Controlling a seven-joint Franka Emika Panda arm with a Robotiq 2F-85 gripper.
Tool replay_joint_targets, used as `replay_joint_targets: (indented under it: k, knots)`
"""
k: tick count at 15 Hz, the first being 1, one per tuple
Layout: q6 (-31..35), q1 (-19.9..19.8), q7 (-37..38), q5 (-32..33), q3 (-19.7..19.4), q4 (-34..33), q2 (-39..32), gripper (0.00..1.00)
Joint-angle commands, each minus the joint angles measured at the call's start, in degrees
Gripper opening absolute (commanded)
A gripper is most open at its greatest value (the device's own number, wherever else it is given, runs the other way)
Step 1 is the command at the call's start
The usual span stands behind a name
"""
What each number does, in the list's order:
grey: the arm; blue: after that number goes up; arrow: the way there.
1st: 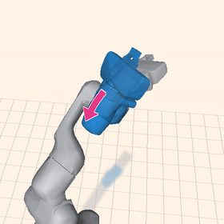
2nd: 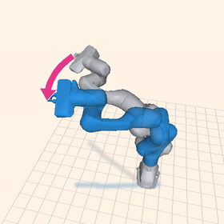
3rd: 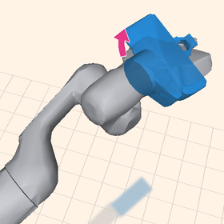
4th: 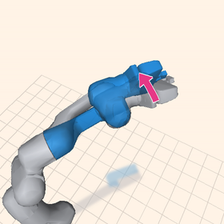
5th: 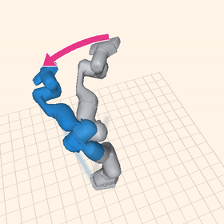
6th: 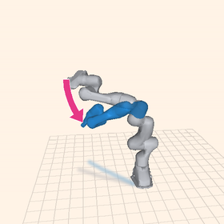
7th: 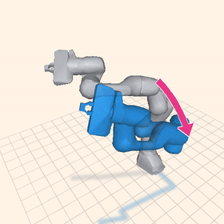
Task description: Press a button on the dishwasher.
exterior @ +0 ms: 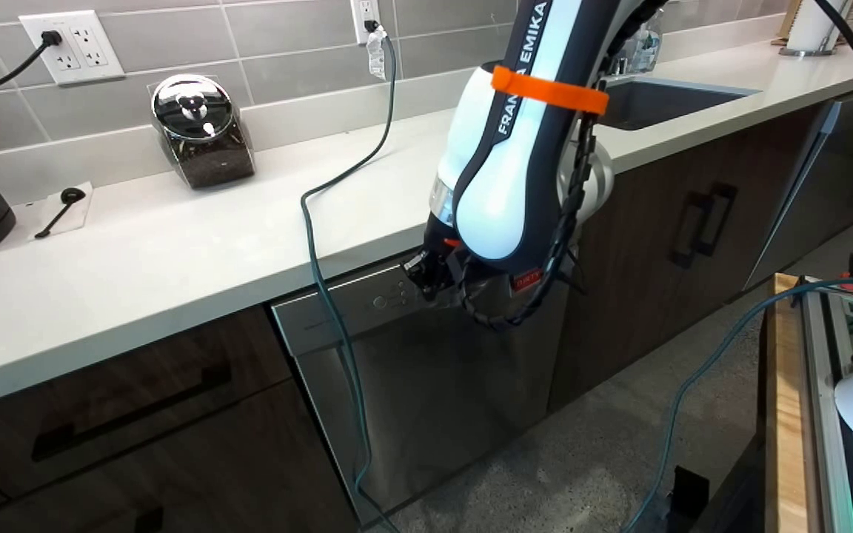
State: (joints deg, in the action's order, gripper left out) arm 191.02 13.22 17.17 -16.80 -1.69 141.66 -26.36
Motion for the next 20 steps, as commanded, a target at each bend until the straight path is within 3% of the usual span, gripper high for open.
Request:
replay_joint_targets:
  k: [1, 20]
  knots:
    - [0.4, -1.0, 0.1, -0.5, 0.9, -0.7, -0.4, 0.00]
    - [2.3, -3.1, 2.7, -1.4, 3.0, -2.7, -2.4, 0.00]
